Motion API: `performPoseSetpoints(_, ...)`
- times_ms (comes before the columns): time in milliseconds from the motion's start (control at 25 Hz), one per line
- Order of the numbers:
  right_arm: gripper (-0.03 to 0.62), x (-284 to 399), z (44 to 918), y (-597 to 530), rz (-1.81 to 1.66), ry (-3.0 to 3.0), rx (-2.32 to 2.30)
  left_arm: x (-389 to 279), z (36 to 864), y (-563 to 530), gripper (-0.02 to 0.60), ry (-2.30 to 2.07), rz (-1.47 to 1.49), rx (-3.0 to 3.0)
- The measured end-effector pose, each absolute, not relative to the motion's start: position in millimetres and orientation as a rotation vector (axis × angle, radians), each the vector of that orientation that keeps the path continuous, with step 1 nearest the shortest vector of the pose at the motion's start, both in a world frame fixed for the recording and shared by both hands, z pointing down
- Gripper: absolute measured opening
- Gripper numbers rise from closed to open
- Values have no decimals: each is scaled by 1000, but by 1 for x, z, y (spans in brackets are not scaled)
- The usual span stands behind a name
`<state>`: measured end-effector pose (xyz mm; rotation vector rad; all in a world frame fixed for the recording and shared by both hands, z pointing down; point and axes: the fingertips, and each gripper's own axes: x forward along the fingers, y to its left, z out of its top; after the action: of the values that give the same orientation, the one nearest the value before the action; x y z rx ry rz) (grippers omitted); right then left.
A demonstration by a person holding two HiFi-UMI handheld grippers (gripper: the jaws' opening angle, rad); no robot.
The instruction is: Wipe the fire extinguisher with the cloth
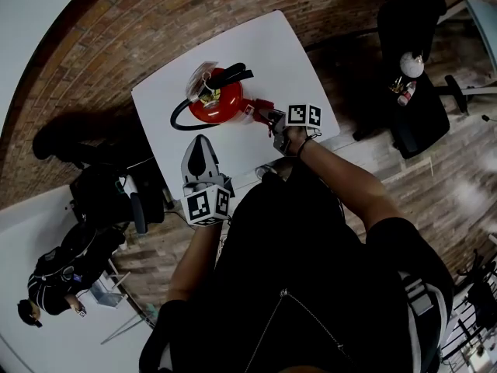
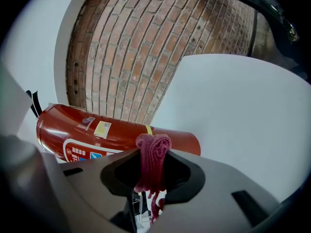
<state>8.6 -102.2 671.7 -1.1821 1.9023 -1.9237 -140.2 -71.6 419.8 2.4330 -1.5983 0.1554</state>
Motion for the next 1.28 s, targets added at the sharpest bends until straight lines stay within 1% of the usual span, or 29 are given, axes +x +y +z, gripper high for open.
performPoseSetpoints(1280,120,10,545,-101,-1873,1950,-1078,-151,403,-67,8,-1697,52,2385)
